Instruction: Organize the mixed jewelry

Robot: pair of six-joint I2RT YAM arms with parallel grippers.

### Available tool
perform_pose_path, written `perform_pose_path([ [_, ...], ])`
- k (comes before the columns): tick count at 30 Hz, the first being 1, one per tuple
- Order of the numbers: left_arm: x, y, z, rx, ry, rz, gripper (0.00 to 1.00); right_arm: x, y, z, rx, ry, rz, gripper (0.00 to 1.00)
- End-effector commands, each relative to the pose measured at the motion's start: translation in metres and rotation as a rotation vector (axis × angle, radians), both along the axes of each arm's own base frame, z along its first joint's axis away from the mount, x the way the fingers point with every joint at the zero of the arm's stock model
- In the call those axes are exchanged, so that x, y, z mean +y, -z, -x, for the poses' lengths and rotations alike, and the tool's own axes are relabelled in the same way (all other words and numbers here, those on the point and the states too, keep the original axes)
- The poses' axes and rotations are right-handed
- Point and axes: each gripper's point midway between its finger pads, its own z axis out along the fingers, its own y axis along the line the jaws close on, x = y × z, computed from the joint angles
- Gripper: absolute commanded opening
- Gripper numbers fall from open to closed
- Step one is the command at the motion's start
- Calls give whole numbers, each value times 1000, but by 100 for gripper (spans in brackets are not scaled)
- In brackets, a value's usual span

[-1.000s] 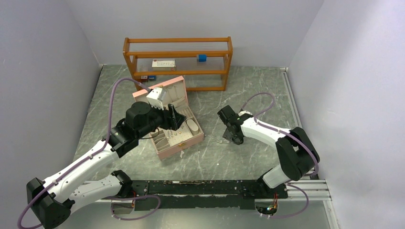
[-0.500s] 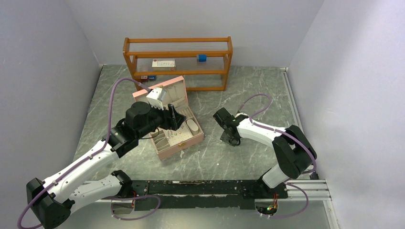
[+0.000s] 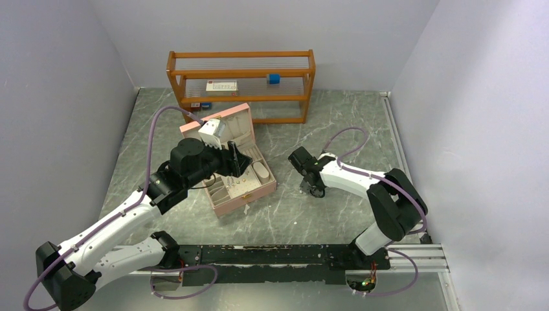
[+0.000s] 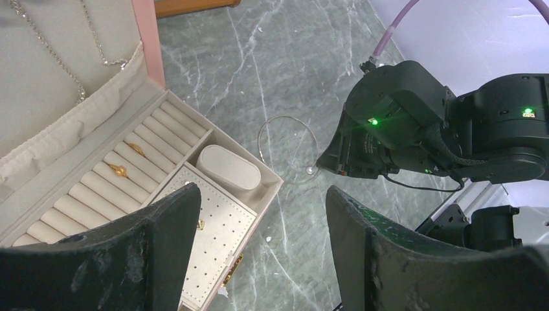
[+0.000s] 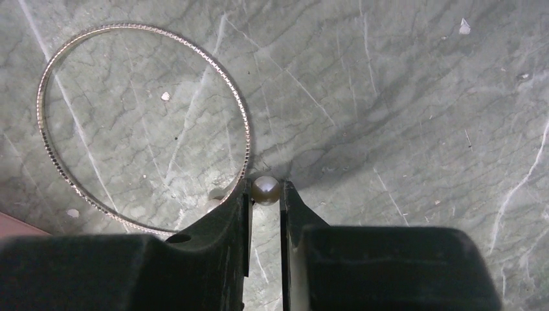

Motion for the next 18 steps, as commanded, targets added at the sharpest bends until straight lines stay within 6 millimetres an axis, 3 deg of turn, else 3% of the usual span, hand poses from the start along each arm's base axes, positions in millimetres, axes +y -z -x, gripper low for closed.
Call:
perform_pose_path([
  [1, -4, -5, 2, -6, 18, 14, 75, -3, 3, -6, -39, 2, 21, 14],
  [10, -11, -5, 2, 25, 33, 37, 75, -3, -24, -10, -160, 25, -67, 11],
  [18, -29, -5, 1, 129, 46, 105, 83, -8, -73, -17, -369, 45, -186, 11],
])
